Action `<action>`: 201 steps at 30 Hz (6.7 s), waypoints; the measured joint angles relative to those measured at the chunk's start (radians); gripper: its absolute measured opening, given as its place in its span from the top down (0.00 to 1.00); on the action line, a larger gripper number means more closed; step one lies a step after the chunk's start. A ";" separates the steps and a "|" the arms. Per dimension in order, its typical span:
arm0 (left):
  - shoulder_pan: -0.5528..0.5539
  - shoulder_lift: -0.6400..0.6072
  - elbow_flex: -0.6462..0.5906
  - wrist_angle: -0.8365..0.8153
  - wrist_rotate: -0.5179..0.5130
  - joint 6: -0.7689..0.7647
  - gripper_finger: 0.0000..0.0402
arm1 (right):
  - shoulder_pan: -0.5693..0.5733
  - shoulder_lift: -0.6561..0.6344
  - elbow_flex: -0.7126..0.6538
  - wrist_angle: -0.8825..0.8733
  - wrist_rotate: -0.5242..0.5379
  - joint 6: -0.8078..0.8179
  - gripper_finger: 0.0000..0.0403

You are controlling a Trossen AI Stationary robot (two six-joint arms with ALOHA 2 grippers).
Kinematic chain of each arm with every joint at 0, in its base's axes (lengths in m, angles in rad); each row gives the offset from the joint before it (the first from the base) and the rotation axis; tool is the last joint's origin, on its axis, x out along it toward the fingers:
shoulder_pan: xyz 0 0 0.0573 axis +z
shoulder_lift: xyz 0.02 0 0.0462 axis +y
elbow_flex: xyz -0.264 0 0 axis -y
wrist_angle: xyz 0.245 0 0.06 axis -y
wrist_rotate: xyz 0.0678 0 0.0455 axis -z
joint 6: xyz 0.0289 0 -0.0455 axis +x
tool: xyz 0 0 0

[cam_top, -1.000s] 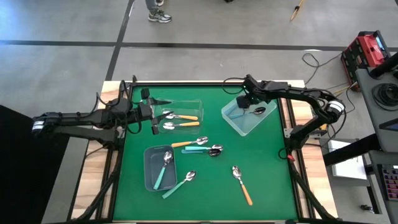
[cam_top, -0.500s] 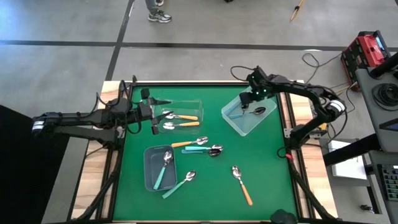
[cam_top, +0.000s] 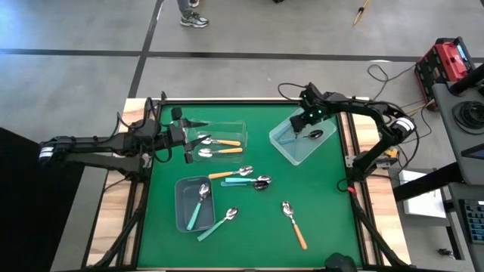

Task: Sort silverware by color (type)
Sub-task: Put the blue spoon into the white bin

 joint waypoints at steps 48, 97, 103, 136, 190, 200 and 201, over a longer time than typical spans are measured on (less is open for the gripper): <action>0.000 0.000 0.000 0.000 0.000 0.000 0.60 | 0.051 0.000 -0.048 0.101 0.011 -0.050 0.56; 0.000 0.000 0.000 0.000 0.000 0.000 0.60 | 0.081 -0.112 -0.048 0.098 0.108 0.271 0.98; 0.000 0.000 0.000 -0.001 0.000 0.000 0.60 | 0.113 -0.129 -0.048 0.078 0.143 0.225 0.98; 0.000 0.000 0.000 0.000 0.000 0.000 0.60 | 0.093 -0.004 -0.052 0.150 0.050 0.088 0.46; 0.000 0.000 0.000 -0.001 0.000 0.000 0.60 | 0.222 -0.110 -0.092 0.167 0.342 0.517 0.97; 0.000 0.000 0.000 -0.004 0.000 0.000 0.60 | 0.290 -0.171 -0.111 0.272 0.434 0.572 0.97; 0.000 0.000 0.000 -0.004 0.000 0.000 0.60 | 0.288 -0.179 -0.111 0.270 0.436 0.570 0.97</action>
